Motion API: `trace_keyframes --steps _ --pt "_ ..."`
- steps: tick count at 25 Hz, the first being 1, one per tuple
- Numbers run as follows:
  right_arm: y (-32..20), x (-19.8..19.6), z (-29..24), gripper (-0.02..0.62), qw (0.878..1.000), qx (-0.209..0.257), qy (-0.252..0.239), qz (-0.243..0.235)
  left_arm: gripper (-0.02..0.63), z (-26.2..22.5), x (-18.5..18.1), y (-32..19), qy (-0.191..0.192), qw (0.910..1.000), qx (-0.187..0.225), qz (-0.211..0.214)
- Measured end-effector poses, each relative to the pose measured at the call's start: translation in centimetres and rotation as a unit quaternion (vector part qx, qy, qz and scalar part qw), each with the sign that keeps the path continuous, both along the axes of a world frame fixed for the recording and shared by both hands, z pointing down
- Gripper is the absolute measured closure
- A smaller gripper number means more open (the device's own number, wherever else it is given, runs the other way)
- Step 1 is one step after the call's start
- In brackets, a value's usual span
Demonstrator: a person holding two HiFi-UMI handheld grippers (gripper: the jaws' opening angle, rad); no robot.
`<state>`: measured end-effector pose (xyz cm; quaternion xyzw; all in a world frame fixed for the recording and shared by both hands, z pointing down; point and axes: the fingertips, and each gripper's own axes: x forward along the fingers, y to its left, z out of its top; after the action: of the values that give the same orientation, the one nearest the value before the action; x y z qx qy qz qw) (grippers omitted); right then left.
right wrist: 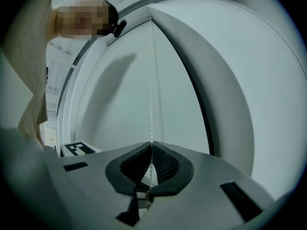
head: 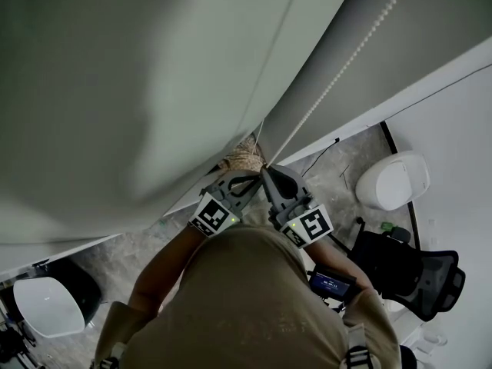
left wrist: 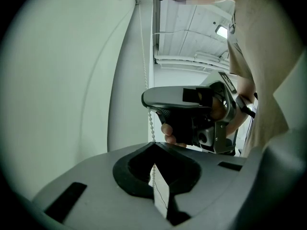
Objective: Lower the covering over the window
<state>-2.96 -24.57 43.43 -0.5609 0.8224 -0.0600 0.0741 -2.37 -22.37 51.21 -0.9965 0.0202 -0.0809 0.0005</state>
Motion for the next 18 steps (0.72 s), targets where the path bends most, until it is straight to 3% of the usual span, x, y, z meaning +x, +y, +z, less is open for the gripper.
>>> trace_keyframes --steps 2,8,10,13,18 --pt "0.0 0.1 0.1 0.584 1.000 -0.010 -0.023 0.000 0.589 0.0 -0.3 0.3 0.005 0.9999 -0.009 -0.006" --pt "0.3 0.3 1.2 0.586 0.999 -0.009 -0.030 -0.006 0.574 -0.5 -2.0 -0.7 0.057 0.9948 -0.080 -0.029" --pt "0.7 0.3 3.5 0.586 0.999 -0.035 -0.036 -0.012 0.522 -1.1 -2.4 -1.1 0.066 0.9939 -0.080 -0.039" --pt "1.2 0.6 6.3 0.586 0.996 -0.075 -0.052 -0.019 0.497 -2.8 -1.8 -1.0 0.067 0.9949 -0.064 -0.039" --pt "1.5 0.3 7.3 0.586 0.995 -0.080 -0.045 -0.024 0.468 -7.6 -1.2 -0.8 0.119 0.9909 -0.063 0.006"
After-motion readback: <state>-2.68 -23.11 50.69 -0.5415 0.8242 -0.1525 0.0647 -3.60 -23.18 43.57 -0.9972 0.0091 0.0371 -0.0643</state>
